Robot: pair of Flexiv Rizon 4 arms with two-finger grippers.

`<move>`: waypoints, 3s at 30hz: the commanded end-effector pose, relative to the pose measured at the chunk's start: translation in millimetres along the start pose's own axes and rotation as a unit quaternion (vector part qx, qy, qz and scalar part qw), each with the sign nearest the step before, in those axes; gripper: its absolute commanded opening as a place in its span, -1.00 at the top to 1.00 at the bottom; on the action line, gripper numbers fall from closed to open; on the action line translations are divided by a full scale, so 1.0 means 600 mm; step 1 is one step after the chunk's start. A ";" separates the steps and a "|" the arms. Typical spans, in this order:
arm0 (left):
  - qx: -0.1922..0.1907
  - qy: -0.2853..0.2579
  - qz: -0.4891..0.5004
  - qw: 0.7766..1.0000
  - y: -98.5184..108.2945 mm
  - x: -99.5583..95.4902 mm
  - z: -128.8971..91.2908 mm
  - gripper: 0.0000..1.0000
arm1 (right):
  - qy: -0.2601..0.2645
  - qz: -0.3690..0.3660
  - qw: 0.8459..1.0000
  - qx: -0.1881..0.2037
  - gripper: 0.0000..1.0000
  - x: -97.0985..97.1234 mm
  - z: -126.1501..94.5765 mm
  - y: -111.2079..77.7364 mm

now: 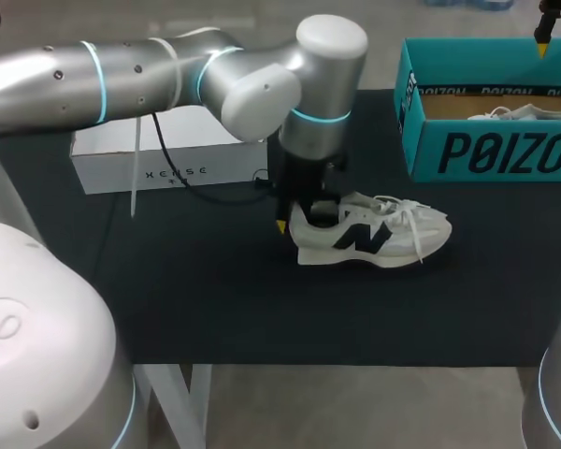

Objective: Take the shoe out of the shoebox, open the shoe tongue, remove and reinsert the insole, then place the shoe into the shoebox

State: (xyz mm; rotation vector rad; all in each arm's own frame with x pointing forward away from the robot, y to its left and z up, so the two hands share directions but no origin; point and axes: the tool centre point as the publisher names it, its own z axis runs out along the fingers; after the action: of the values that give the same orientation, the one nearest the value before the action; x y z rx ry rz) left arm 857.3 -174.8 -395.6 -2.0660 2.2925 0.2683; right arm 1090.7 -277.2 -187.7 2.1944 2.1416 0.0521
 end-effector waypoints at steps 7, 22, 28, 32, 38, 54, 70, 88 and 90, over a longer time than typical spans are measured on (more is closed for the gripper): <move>-0.002 -0.016 -0.013 1.000 0.012 -0.012 0.003 1.00 | 0.000 0.000 1.000 -0.001 -1.00 0.000 0.001 0.000; 0.049 0.024 -0.024 0.998 0.017 -0.048 -0.101 -1.00 | 0.000 0.000 1.000 -0.001 -1.00 0.000 0.001 0.000; 0.069 0.063 0.058 0.994 0.006 -0.078 -0.153 -1.00 | 0.000 0.000 1.000 -0.001 -1.00 0.000 0.001 0.000; 0.075 0.196 0.250 0.945 -0.009 -0.114 -0.189 -1.00 | 0.000 0.000 1.000 -0.001 -1.00 0.000 0.001 0.000; 0.069 0.265 0.539 0.797 -0.008 -0.165 -0.241 -1.00 | 0.000 0.000 1.000 -0.001 -1.00 0.000 0.001 0.000; 0.050 0.267 0.572 0.774 -0.010 -0.169 -0.251 -1.00 | 0.000 0.000 1.000 -0.001 -1.00 0.000 0.001 0.000; 0.322 0.191 0.705 0.602 0.023 -0.137 -0.290 -1.00 | 0.000 0.000 1.000 -0.001 -1.00 0.000 0.001 0.000; 0.422 0.100 0.728 0.530 0.026 -0.113 -0.256 -1.00 | 0.000 0.000 1.000 -0.001 -1.00 0.000 0.001 0.000; 0.424 0.086 0.732 0.526 0.028 -0.108 -0.238 -1.00 | 0.000 0.000 1.000 -0.001 -1.00 0.000 0.001 0.000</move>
State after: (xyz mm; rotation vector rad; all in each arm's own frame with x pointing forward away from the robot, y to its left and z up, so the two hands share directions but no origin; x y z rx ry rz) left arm 869.5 -133.5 -227.2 0.4857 2.8746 -0.8360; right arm 1090.7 -277.1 -187.7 2.1942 2.1417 0.0522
